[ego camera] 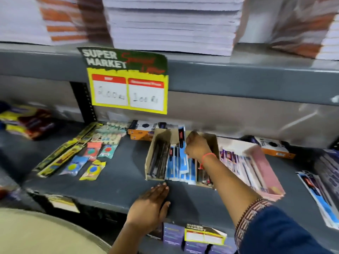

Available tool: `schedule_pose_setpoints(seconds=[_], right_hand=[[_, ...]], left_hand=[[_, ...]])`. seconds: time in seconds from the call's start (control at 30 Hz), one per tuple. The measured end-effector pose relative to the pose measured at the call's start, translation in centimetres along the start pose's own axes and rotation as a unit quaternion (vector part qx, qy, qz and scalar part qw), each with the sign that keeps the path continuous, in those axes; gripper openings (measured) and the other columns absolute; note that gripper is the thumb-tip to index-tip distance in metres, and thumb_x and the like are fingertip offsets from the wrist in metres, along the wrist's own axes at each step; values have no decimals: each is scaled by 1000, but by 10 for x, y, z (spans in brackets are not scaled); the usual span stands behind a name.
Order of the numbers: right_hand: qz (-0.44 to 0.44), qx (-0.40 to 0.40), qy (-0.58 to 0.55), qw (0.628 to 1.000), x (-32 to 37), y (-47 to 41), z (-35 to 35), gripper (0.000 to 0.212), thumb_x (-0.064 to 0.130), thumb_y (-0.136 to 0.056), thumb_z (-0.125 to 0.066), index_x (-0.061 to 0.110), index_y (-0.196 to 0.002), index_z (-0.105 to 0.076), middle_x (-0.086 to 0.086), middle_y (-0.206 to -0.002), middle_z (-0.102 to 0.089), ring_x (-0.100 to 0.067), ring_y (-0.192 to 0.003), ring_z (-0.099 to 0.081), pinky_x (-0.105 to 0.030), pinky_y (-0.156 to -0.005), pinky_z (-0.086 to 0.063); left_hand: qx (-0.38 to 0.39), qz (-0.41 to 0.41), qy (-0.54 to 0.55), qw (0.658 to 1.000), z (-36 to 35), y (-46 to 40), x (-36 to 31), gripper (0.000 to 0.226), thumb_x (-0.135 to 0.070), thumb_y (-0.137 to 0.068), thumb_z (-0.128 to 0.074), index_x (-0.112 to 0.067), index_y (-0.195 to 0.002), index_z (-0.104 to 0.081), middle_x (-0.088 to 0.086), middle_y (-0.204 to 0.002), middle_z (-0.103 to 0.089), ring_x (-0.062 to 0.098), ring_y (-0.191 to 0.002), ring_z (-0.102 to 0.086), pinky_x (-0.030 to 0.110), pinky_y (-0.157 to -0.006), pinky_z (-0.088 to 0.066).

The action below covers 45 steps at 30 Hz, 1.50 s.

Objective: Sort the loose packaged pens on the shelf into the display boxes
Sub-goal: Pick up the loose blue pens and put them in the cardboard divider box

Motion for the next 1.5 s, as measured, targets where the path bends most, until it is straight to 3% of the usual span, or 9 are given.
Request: schedule_pose_setpoints(seconds=[0.1, 0.43, 0.67, 0.8, 1.0, 1.17, 1.27, 1.33, 1.5], right_hand=[[-2, 24, 110, 994, 9, -12, -19, 45, 4, -90, -42, -8, -133, -40, -26, -138, -44, -37, -126, -45, -37, -100, -40], [-83, 46, 112, 989, 0, -21, -49, 36, -2, -90, -41, -4, -125, -49, -24, -122, -61, -36, -112, -60, -38, -90, -49], [8, -62, 194, 979, 2, -4, -22, 34, 1, -92, -37, -3, -122, -53, -23, -120, -63, -36, -109, -63, -39, -85, -52], [4, -158, 97, 983, -27, 19, 5, 32, 0, -85, -43, -1, -114, -57, -24, -109, -66, -39, -100, -65, -40, -81, -53], [-95, -235, 61, 965, -118, 64, 38, 31, 0, -81, -45, 5, -109, -55, -22, -111, -62, -39, -101, -62, -40, -75, -51], [-202, -248, 49, 946, -197, 100, 66, 36, -3, -80, -43, 1, -113, -59, -25, -119, -56, -40, -110, -55, -43, -87, -48], [-221, -311, 32, 924, -225, 113, 87, 31, -5, -79, -46, -7, -107, -61, -30, -115, -57, -43, -106, -56, -43, -87, -45], [-245, -337, 9, 909, -241, 119, 101, 32, -7, -79, -45, -8, -106, -61, -32, -114, -58, -44, -107, -55, -44, -88, -44], [-340, -236, 78, 907, -278, 132, 113, 40, 3, -87, -43, -5, -126, -48, -29, -131, -49, -44, -122, -46, -48, -99, -41]], left_hand=[[6, 10, 35, 999, -2, 1, 1, 45, -38, -79, -41, -13, -100, -73, 2, -104, -72, 16, -90, -69, 27, -70, -55], [42, 17, 63, 997, 9, 0, -3, 45, -41, -76, -40, -21, -98, -74, -6, -103, -72, 9, -90, -67, 21, -74, -50], [66, 25, 42, 997, 10, -2, -3, 46, -38, -77, -39, -16, -100, -73, -2, -103, -72, 12, -91, -68, 23, -72, -53], [77, 36, 12, 996, 9, -3, -7, 40, -35, -73, -49, -16, -99, -73, -2, -101, -73, 12, -89, -69, 26, -68, -55], [101, 14, -42, 994, -4, -12, -39, 42, -33, -75, -53, -3, -96, -72, 10, -100, -72, 23, -90, -69, 37, -66, -56], [107, -53, -5, 993, -20, -27, -93, 42, -32, -71, -69, -3, -103, -70, 11, -108, -69, 25, -97, -66, 38, -73, -55], [153, -92, 18, 984, -38, -37, -125, 57, -42, -94, -41, -5, -138, -38, 4, -146, -34, 19, -135, -31, 24, -110, -18], [171, -103, 38, 979, -49, -43, -138, 60, -45, -98, -22, -12, -146, -14, 1, -155, -10, 14, -142, -4, 19, -107, 10], [181, -106, 40, 977, -63, -55, -152, 61, -49, -97, -19, -16, -147, -10, 1, -156, -4, 11, -141, 0, 18, -105, 13]])
Point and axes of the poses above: each hand's wrist, its own y-axis away from the middle knuckle, its own z-axis out of the back of the hand, x = y × z, the point moved 1 cm from there along -y, towards the middle knuckle
